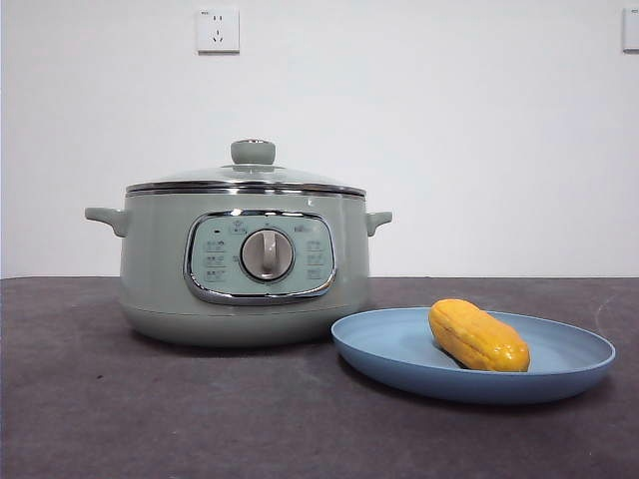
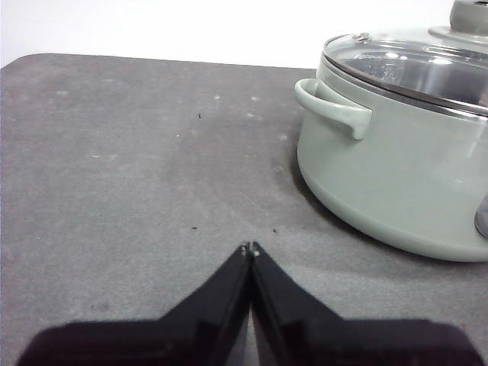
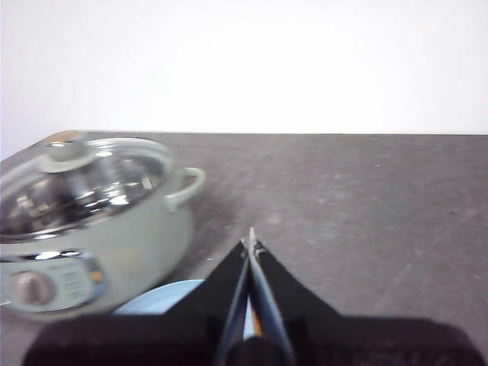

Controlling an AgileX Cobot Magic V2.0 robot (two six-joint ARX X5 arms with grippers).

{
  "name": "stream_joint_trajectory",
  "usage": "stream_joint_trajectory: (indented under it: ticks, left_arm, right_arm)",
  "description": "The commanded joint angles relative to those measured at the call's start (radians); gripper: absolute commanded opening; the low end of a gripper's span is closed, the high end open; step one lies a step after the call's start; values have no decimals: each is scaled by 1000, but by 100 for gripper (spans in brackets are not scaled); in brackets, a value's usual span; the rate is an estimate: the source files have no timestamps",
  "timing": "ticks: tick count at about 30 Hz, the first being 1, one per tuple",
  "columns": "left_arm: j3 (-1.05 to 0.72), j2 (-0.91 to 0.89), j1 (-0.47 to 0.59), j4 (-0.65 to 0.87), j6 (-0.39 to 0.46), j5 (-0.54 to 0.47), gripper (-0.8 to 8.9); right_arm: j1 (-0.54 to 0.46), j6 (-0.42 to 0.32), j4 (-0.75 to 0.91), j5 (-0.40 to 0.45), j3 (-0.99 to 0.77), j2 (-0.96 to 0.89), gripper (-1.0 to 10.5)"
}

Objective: Take the corn out from the steamer,put the corn on the plate,close the lid

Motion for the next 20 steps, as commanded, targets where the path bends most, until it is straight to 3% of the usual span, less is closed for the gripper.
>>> stream_joint_trajectory:
  ticks: [1, 13, 20]
  left_arm:
    - [-15, -2, 3, 7, -7, 0, -3]
    - [-15, -2, 3, 7, -7, 0, -3]
    - [-15, -2, 3, 7, -7, 0, -3]
  right_arm:
    - [-37, 31, 101, 6, -118, -53, 1]
    - [-78, 41, 146, 6, -350, -199, 1]
    - [-78, 30, 6, 6, -356, -270, 1]
